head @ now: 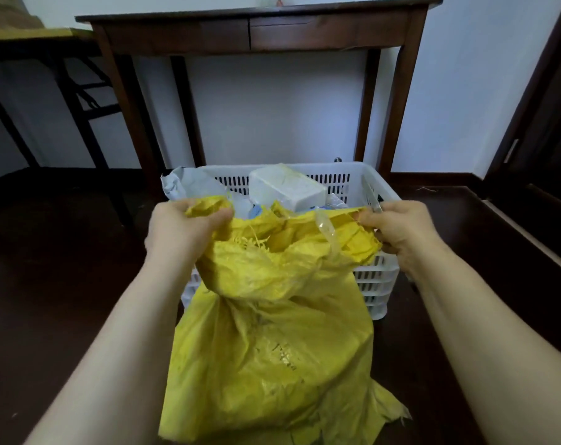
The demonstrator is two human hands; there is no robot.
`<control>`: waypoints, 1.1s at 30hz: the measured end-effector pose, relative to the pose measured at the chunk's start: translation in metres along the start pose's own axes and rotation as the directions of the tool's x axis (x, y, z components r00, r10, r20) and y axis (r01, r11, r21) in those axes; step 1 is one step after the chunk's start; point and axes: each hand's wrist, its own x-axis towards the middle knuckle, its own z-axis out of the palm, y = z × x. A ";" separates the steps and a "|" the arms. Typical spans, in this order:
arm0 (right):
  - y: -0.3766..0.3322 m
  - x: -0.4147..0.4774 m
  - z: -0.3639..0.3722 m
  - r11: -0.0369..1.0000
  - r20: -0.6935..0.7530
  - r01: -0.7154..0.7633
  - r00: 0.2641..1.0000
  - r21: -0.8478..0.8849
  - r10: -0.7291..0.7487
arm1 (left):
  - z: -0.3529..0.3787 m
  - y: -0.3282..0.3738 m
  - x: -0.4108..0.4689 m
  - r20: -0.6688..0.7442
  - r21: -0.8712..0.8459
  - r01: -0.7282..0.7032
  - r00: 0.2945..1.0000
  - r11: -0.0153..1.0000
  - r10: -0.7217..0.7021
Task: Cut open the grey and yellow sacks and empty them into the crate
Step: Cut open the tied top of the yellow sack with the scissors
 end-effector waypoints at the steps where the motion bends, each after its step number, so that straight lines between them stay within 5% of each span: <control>1: -0.003 -0.001 0.002 1.000 0.033 0.012 0.999 0.010 -0.012 | -0.004 0.006 0.001 0.003 0.282 -0.036 0.999 0.959 0.037; 2: -0.006 -0.001 0.004 1.000 0.068 0.016 0.998 0.012 -0.017 | -0.009 0.013 0.001 0.008 0.518 -0.059 0.998 0.854 0.064; 4: -0.009 -0.003 0.006 1.000 0.127 0.023 0.992 -0.017 -0.020 | -0.021 0.030 -0.002 -0.025 0.683 -0.109 0.985 0.722 0.172; 7: -0.010 -0.006 0.007 0.993 0.205 0.040 0.979 -0.109 -0.017 | -0.031 0.051 -0.015 -0.062 0.626 -0.340 0.875 0.701 0.480; 9: -0.011 -0.007 0.009 0.987 0.254 0.029 0.967 -0.159 0.013 | -0.020 0.060 -0.025 0.060 0.567 -0.503 0.815 0.652 0.576; 12: -0.011 -0.009 0.011 0.974 0.348 0.018 0.935 -0.225 0.063 | 0.020 0.051 -0.043 0.323 0.646 -0.489 0.871 0.587 0.370; 16: -0.011 -0.005 0.000 0.898 0.419 0.040 0.893 -0.438 0.165 | 0.045 0.010 -0.031 0.440 0.755 -0.437 0.890 0.489 0.115; 19: 0.006 -0.008 -0.003 0.607 0.371 0.132 0.883 -0.784 0.286 | 0.047 -0.019 -0.025 0.571 0.676 -0.426 0.819 0.602 -0.062; 22: 0.029 -0.017 0.002 0.397 0.367 0.197 0.832 -0.896 0.416 | 0.056 -0.039 -0.040 0.636 0.619 -0.438 0.766 0.652 -0.090; 23: 0.029 -0.017 0.001 0.425 0.370 0.181 0.827 -0.887 0.422 | 0.059 -0.042 -0.043 0.613 0.615 -0.428 0.788 0.663 -0.060; 25: 0.020 -0.010 -0.003 0.640 0.375 0.061 0.851 -0.766 0.368 | 0.059 -0.043 -0.044 0.562 0.600 -0.402 0.827 0.691 -0.008; 28: 0.003 -0.012 -0.002 0.906 0.391 -0.064 0.888 -0.418 0.242 | 0.056 -0.042 -0.042 0.469 0.591 -0.405 0.876 0.698 0.111; 30: -0.003 -0.020 0.004 0.937 0.398 -0.012 0.903 -0.349 0.160 | 0.055 -0.040 -0.042 0.365 0.604 -0.411 0.904 0.683 0.222; 33: -0.009 -0.032 0.013 0.870 0.439 0.167 0.896 -0.464 0.063 | 0.058 -0.034 -0.044 0.269 0.611 -0.424 0.905 0.669 0.329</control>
